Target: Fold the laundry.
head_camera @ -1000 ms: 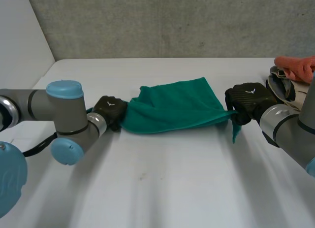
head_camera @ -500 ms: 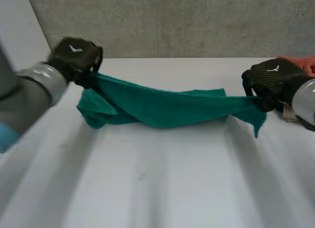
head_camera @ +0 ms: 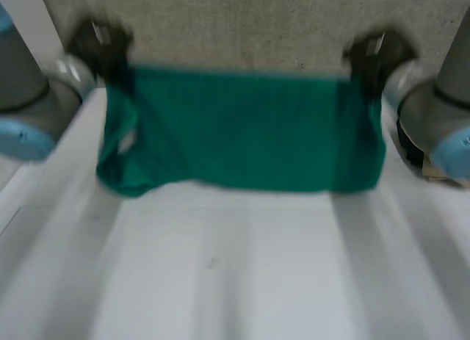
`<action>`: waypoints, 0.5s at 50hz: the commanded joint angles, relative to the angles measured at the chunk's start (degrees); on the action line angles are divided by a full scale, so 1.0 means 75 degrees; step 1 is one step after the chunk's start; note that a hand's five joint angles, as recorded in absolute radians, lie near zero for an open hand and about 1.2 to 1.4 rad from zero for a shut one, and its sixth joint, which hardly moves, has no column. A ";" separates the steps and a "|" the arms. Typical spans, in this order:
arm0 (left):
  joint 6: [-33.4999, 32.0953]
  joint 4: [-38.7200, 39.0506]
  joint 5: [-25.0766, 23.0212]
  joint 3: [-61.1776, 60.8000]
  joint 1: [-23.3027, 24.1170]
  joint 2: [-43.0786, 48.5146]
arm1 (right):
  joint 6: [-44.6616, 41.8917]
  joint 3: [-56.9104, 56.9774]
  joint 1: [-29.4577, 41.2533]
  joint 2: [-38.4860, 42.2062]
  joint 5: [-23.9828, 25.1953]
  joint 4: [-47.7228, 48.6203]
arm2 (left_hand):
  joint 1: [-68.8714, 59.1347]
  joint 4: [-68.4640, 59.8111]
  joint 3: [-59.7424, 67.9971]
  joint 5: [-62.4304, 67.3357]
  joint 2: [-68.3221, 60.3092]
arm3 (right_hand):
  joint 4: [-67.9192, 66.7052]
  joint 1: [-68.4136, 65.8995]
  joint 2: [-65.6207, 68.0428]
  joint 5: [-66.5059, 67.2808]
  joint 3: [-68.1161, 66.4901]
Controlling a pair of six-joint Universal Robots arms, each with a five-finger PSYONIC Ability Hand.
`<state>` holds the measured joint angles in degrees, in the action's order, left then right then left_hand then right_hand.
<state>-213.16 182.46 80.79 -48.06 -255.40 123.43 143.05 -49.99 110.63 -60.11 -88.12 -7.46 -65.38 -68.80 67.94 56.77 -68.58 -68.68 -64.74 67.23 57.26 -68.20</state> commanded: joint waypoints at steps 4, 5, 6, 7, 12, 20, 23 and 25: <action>0.2393 0.3693 -0.0119 -0.0551 -0.0306 -0.1387 | 0.1025 -0.0213 -0.0067 -0.1230 0.0310 0.4230 | -0.1949 -0.1493 0.1608 0.1764 -0.1523 | -0.1509 -0.2035 0.1703 0.1698 -0.1573; 0.2417 0.3588 -0.0166 -0.0646 -0.0353 -0.1422 | 0.1025 -0.0284 -0.0055 -0.1266 0.0381 0.4183 | -0.1949 -0.1493 0.1608 0.1764 -0.1523 | -0.1509 -0.2035 0.1703 0.1698 -0.1573; 0.2429 0.3471 -0.0201 -0.0763 -0.0388 -0.1423 | 0.1025 -0.0354 -0.0055 -0.1290 0.0416 0.4125 | -0.1949 -0.1493 0.1608 0.1764 -0.1523 | -0.1509 -0.2035 0.1703 0.1698 -0.1573; 0.2452 0.3353 -0.0213 -0.0880 -0.0435 -0.1446 | 0.1025 -0.0413 -0.0055 -0.1301 0.0463 0.4054 | -0.1949 -0.1493 0.1608 0.1764 -0.1523 | -0.1509 -0.2035 0.1703 0.1698 -0.1573; 0.2558 0.2616 -0.0342 -0.2108 -0.0716 -0.1610 | 0.1013 -0.1103 -0.0043 -0.1290 0.0604 0.3598 | -0.1949 -0.1493 0.1608 0.1764 -0.1523 | -0.1509 -0.2035 0.1703 0.1698 -0.1573; 0.2441 0.2707 -0.0646 -0.4591 -0.0916 -0.1541 | 0.0931 -0.2800 -0.0137 -0.0846 0.1200 0.2941 | -0.1949 -0.1493 0.1608 0.1764 -0.1523 | -0.1509 -0.2035 0.1703 0.1698 -0.1573; 0.2254 0.2988 -0.0822 -0.5239 -0.0974 -0.1260 | 0.0861 -0.3341 -0.0160 -0.0529 0.1330 0.2870 | -0.1949 -0.1493 0.1608 0.1764 -0.1523 | -0.1509 -0.2035 0.1703 0.1698 -0.1573; 0.1926 0.3386 -0.0940 -0.5755 -0.1045 -0.0827 | 0.0756 -0.3799 -0.0184 -0.0166 0.1389 0.2847 | -0.1949 -0.1493 0.1608 0.1764 -0.1523 | -0.1509 -0.2035 0.1703 0.1698 -0.1573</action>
<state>-195.00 202.67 76.12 -80.97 -262.29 112.20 149.98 -70.07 109.72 -66.66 -79.71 15.11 -65.38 -68.80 67.94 56.77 -68.62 -68.69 -64.74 67.23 57.25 -68.22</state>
